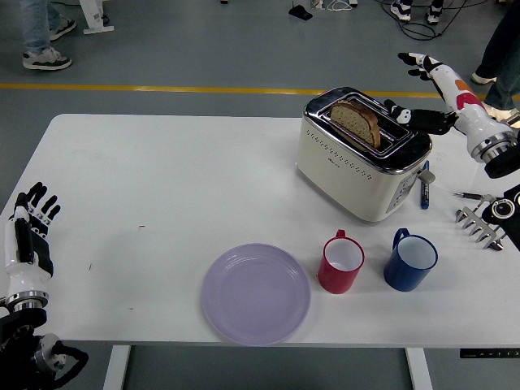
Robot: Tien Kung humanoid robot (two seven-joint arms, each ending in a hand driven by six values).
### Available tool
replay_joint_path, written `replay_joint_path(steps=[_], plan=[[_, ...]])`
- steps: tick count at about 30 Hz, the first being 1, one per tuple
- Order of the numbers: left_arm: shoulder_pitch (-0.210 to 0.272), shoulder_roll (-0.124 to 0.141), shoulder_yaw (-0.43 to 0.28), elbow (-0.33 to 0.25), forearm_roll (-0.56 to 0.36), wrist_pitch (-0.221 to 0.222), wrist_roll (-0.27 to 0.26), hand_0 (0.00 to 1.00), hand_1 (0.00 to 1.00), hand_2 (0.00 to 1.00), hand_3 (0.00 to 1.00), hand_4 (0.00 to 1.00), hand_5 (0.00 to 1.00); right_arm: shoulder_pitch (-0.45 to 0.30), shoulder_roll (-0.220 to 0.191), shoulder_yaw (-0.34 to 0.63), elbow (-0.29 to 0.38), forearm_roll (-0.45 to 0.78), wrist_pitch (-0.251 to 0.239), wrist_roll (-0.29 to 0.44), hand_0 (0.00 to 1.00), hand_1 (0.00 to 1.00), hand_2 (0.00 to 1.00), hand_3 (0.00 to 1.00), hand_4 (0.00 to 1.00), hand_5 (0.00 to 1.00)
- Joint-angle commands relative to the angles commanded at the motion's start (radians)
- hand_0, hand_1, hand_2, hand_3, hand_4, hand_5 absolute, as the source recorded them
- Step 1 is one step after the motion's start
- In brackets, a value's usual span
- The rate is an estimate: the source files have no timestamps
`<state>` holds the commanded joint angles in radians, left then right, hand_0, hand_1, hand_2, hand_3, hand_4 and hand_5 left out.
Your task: Push plate across desktop,pick up the break from the machine,place the break in the plate
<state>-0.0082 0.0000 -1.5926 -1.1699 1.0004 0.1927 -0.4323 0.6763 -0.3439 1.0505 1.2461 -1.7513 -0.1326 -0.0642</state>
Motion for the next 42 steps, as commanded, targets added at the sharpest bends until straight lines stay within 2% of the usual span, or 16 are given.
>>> replay_joint_path(steps=[4,6,11,12,18,23,24,29,30,35,36,41,42], plan=[[0.003,0.000,-0.003,0.001,0.000,0.001,-0.001,0.775,0.788,0.850,0.784,0.558,0.998,0.073,0.044,-0.055,-0.057,-0.132,0.027,-0.032,0.888,0.847,0.887,0.931,0.793,0.212],[0.004,0.000,-0.004,0.001,-0.001,0.002,-0.001,0.774,0.786,0.849,0.783,0.557,0.998,0.095,0.059,-0.069,-0.076,-0.138,0.037,-0.040,0.871,0.829,0.848,0.912,0.808,0.214],[0.004,0.000,0.002,0.004,-0.003,0.003,-0.004,0.774,0.786,0.849,0.783,0.557,0.998,0.165,0.114,-0.104,-0.145,-0.136,0.079,-0.069,0.871,0.829,0.848,0.912,0.808,0.214],[0.005,0.000,0.003,0.004,-0.003,0.003,-0.004,0.774,0.785,0.849,0.782,0.557,0.998,0.173,0.121,-0.108,-0.155,-0.137,0.086,-0.074,0.863,0.806,0.802,0.894,0.821,0.225],[0.008,0.000,0.010,0.009,-0.005,0.005,-0.005,0.773,0.780,0.849,0.782,0.556,0.998,0.231,0.180,-0.136,-0.251,-0.138,0.133,-0.118,0.858,0.801,0.794,0.887,0.822,0.227],[0.007,0.000,0.026,0.013,-0.010,0.005,-0.006,0.773,0.780,0.849,0.782,0.556,0.998,0.286,0.230,-0.163,-0.360,-0.182,0.125,-0.152,0.858,0.801,0.794,0.887,0.822,0.227],[0.007,0.000,0.029,0.014,-0.010,0.005,-0.006,0.773,0.778,0.848,0.780,0.559,0.998,0.292,0.235,-0.165,-0.375,-0.190,0.123,-0.155,0.793,0.744,0.721,0.839,0.819,0.252],[0.007,0.000,0.045,0.018,-0.013,0.004,-0.007,0.773,0.778,0.848,0.780,0.559,0.998,0.340,0.265,-0.187,-0.456,-0.254,0.126,-0.184,0.793,0.744,0.721,0.839,0.819,0.252],[0.008,0.000,0.050,0.019,-0.014,0.005,-0.007,0.771,0.776,0.847,0.781,0.557,0.998,0.353,0.273,-0.193,-0.476,-0.270,0.124,-0.191,0.735,0.692,0.652,0.808,0.800,0.241],[0.008,0.000,0.068,0.024,-0.020,0.005,-0.008,0.771,0.776,0.847,0.781,0.557,0.998,0.393,0.298,-0.211,-0.566,-0.312,0.135,-0.208,0.735,0.692,0.652,0.808,0.800,0.241],[0.008,0.000,0.069,0.024,-0.021,0.005,-0.008,0.772,0.775,0.846,0.780,0.557,0.998,0.396,0.301,-0.213,-0.575,-0.314,0.136,-0.209,0.658,0.629,0.596,0.751,0.791,0.244],[0.007,0.000,0.072,0.027,-0.022,0.005,-0.010,0.772,0.775,0.846,0.780,0.557,0.998,0.419,0.321,-0.229,-0.631,-0.341,0.150,-0.223,0.658,0.629,0.596,0.751,0.791,0.244],[0.006,0.000,0.072,0.027,-0.023,0.005,-0.010,0.769,0.773,0.846,0.780,0.558,0.998,0.423,0.322,-0.234,-0.638,-0.342,0.153,-0.225,0.606,0.589,0.565,0.729,0.777,0.245]])
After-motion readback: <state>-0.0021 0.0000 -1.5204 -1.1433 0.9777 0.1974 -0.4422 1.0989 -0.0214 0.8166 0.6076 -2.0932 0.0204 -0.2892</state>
